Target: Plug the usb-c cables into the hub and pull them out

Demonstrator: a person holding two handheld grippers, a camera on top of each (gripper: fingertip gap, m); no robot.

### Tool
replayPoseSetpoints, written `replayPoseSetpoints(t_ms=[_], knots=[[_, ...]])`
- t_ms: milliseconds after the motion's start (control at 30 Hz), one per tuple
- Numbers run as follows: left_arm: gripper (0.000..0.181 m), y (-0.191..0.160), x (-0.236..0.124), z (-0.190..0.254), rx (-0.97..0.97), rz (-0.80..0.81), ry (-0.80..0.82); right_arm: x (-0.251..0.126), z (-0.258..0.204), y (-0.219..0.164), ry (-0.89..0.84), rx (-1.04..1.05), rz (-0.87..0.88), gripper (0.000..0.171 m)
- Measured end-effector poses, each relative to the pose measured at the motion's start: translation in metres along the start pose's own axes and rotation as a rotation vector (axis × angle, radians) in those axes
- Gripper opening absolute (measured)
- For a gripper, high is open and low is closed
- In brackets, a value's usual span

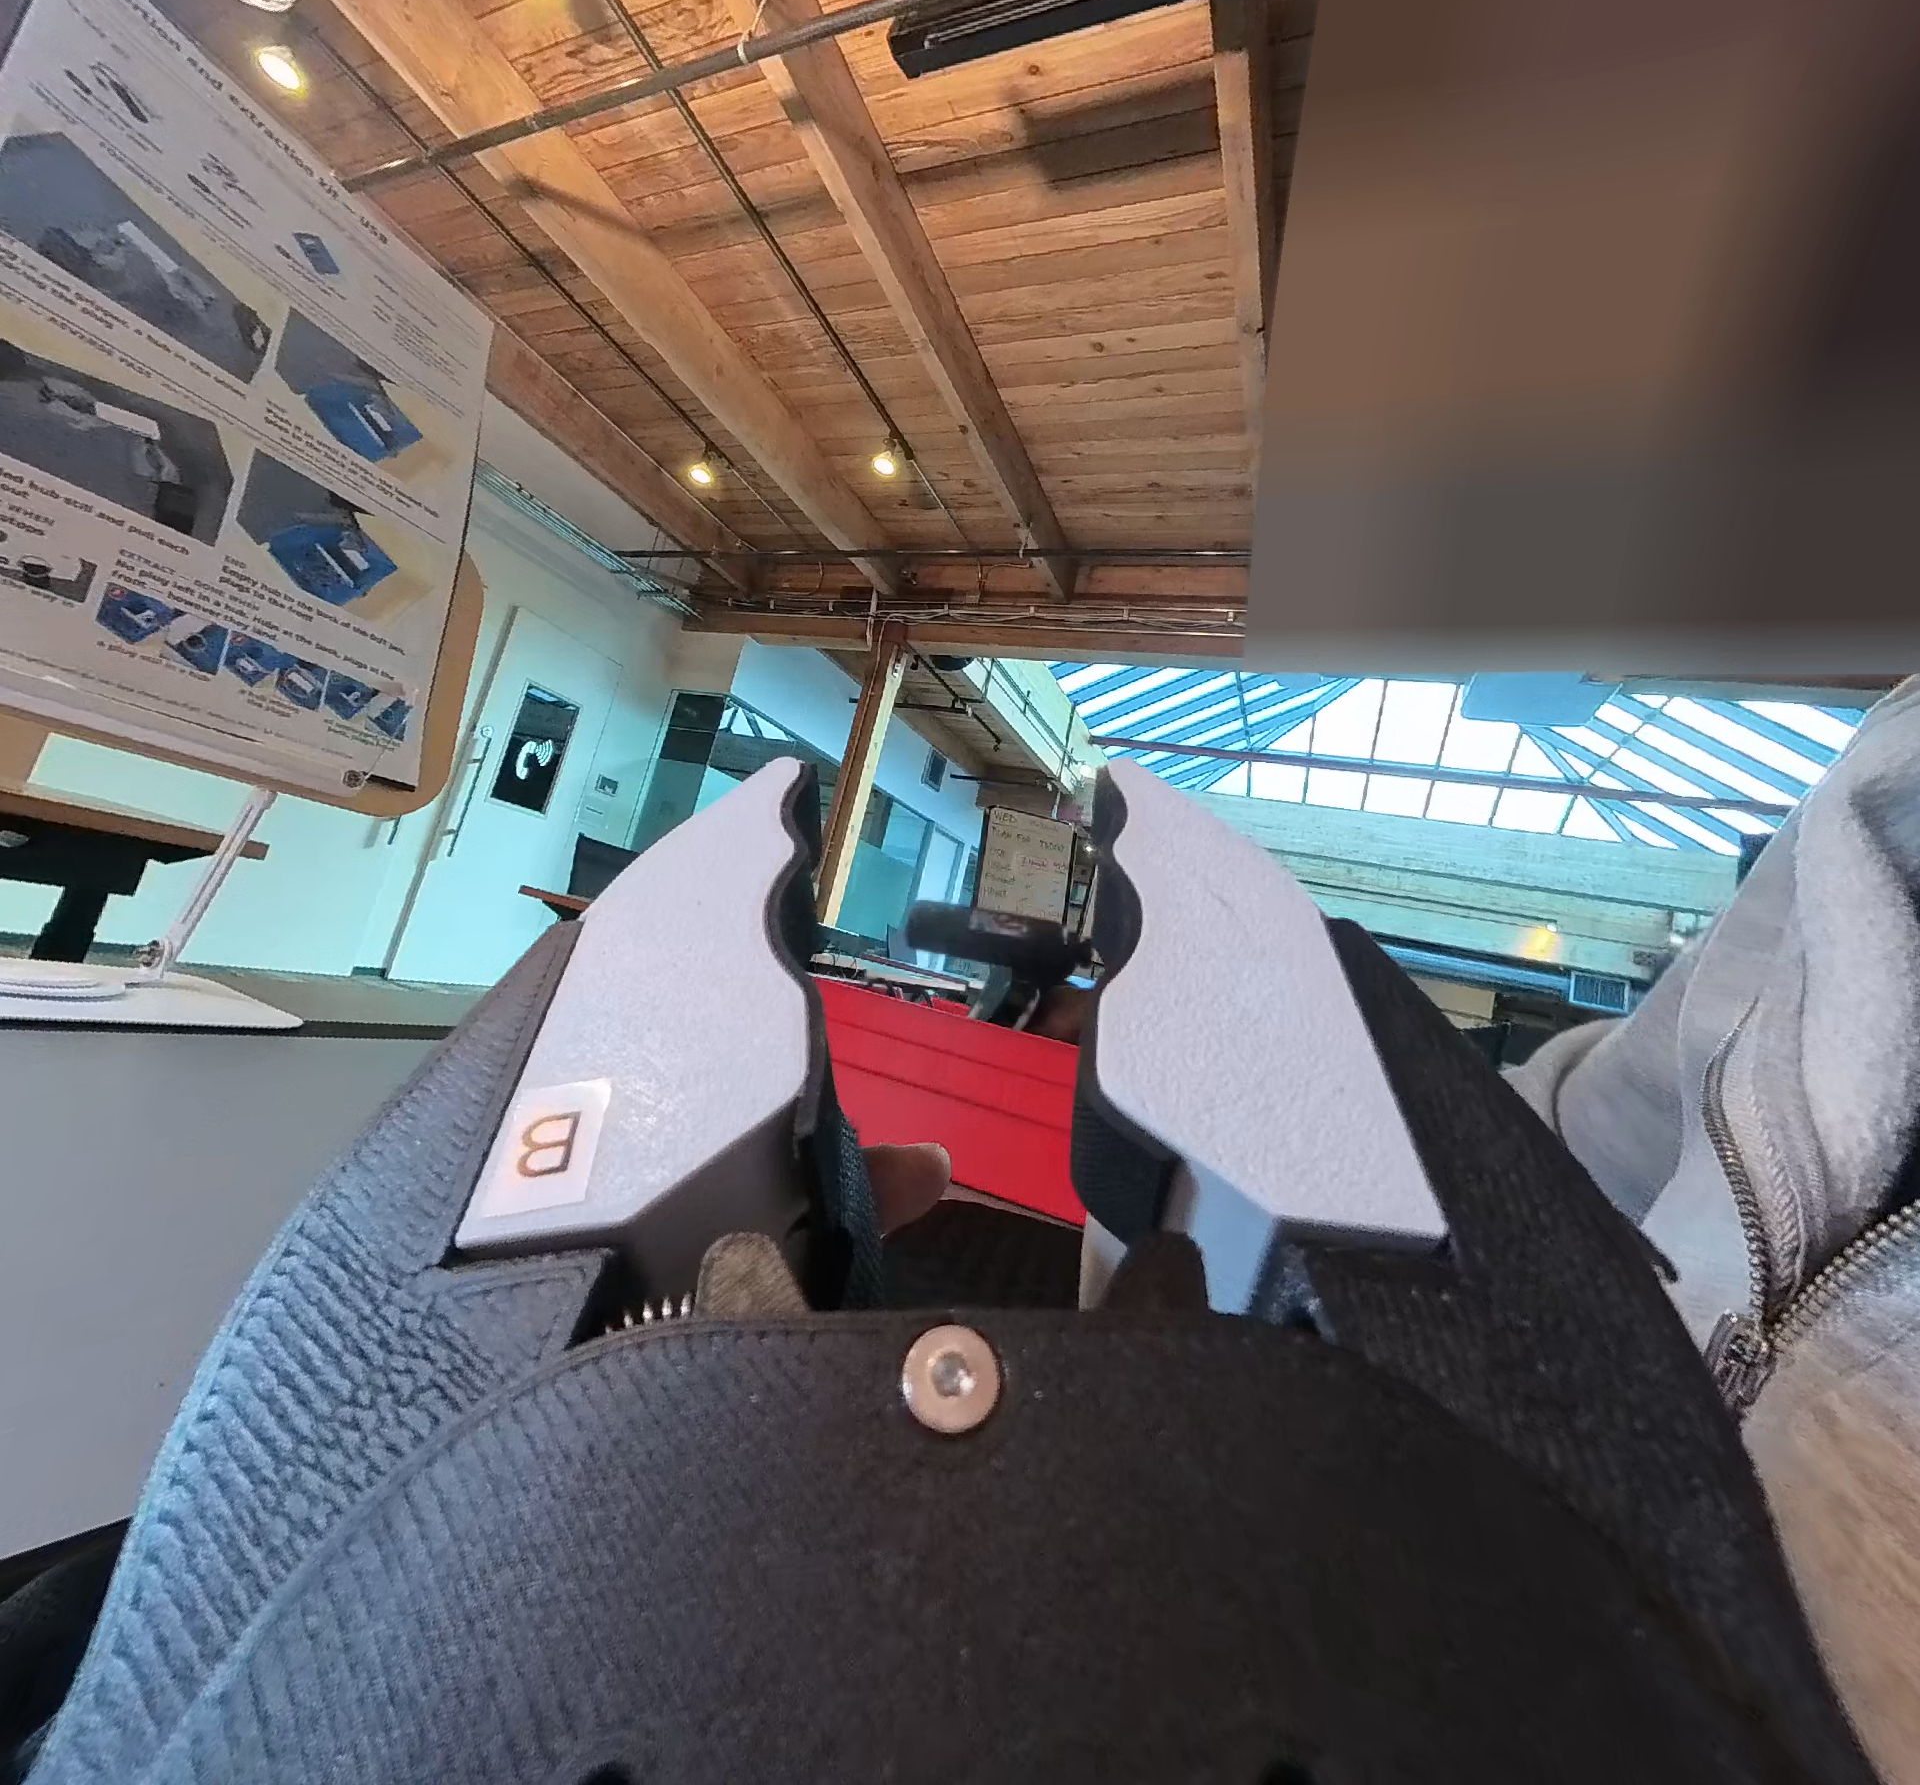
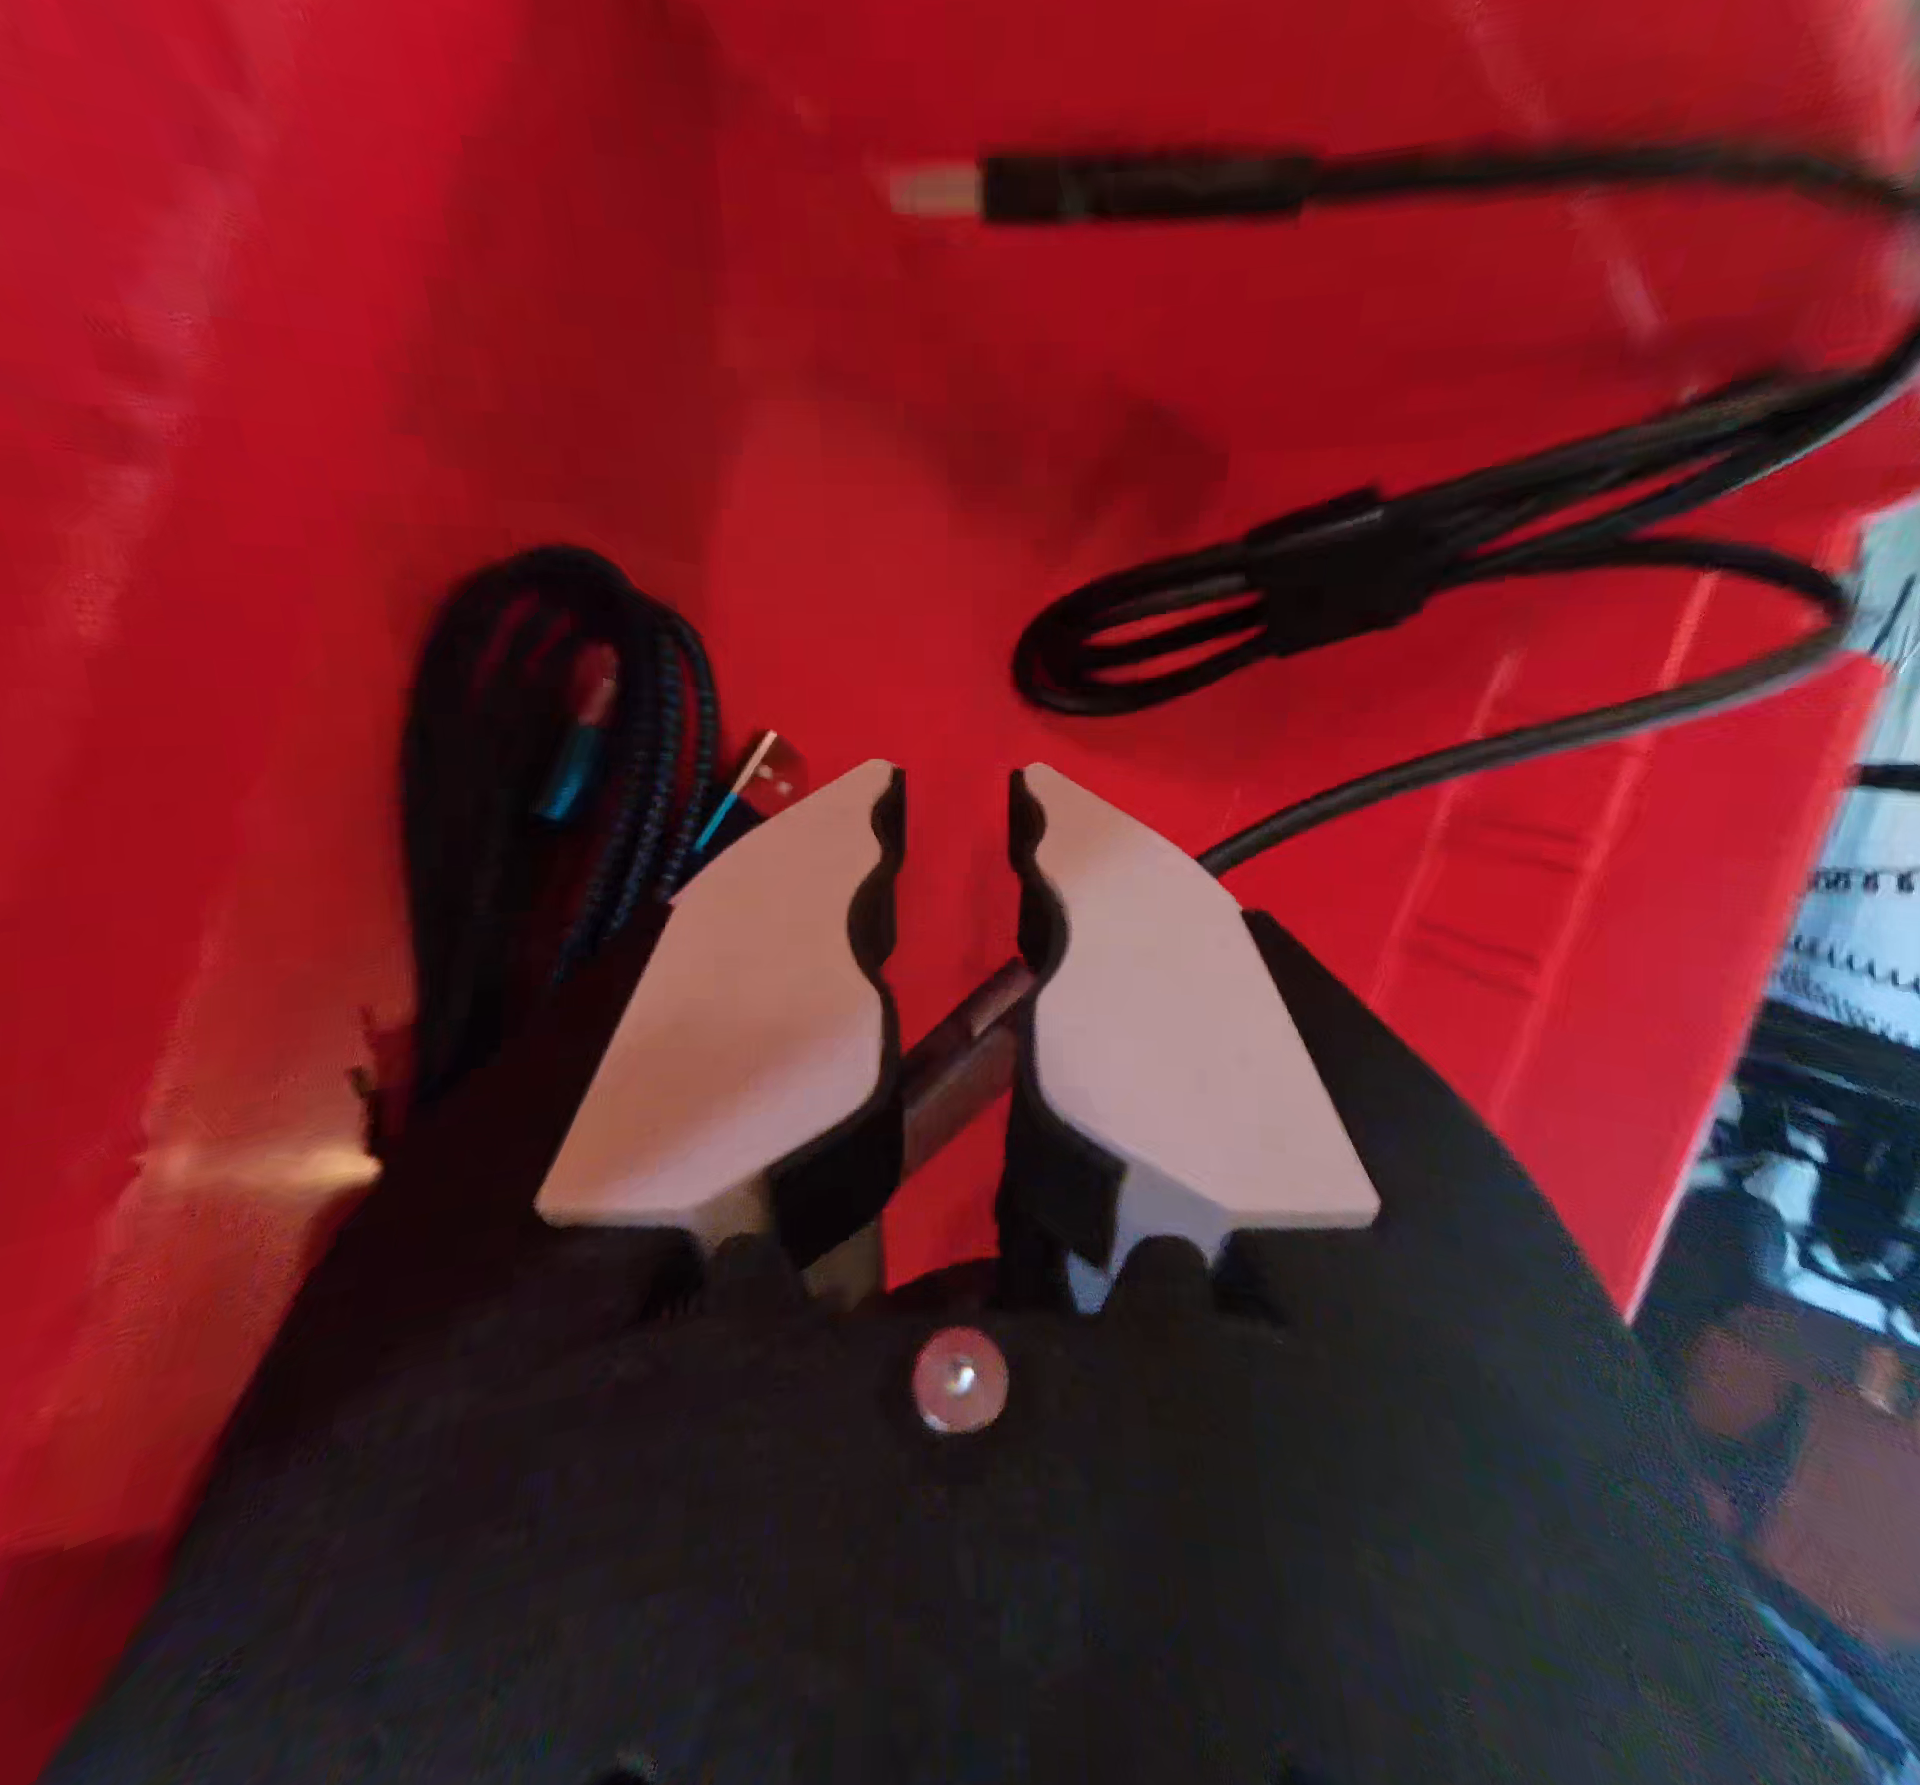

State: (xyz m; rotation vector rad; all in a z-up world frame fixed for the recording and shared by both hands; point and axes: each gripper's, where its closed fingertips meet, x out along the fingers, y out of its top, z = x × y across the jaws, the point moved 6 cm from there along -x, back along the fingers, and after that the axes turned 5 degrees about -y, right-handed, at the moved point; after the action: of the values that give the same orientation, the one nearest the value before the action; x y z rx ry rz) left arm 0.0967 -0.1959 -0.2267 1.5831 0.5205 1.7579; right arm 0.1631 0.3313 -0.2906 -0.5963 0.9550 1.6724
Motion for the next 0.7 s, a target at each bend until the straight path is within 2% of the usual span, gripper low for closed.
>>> replayPoseSetpoints(t_ms=[133,233,333,400,467,533,700], knots=[[0.051,0.000,0.000,0.000,0.002,-0.004,0.002,-0.060,0.014,0.016,0.093,0.319,0.328,0.025],[0.051,0.000,0.000,0.000,0.000,-0.001,0.004,-0.130,0.029,0.013,0.190,0.621,0.682,0.034],[0.051,0.000,0.000,0.000,0.007,-0.003,0.004,-0.208,0.010,0.001,0.439,0.853,1.156,0.055],[0.051,-0.001,0.000,0.001,0.010,-0.004,0.004,-0.242,-0.021,-0.004,0.536,0.865,1.384,0.074],[0.051,-0.001,0.001,0.001,0.017,-0.006,0.004,-0.255,-0.059,0.003,0.593,0.764,1.428,0.111],[0.050,-0.001,0.002,0.003,0.031,-0.019,0.010,-0.257,-0.090,0.021,0.616,0.640,1.440,0.134],[0.044,0.007,0.019,0.015,0.056,-0.093,0.009,-0.226,-0.150,0.058,0.636,0.568,1.520,0.139]])
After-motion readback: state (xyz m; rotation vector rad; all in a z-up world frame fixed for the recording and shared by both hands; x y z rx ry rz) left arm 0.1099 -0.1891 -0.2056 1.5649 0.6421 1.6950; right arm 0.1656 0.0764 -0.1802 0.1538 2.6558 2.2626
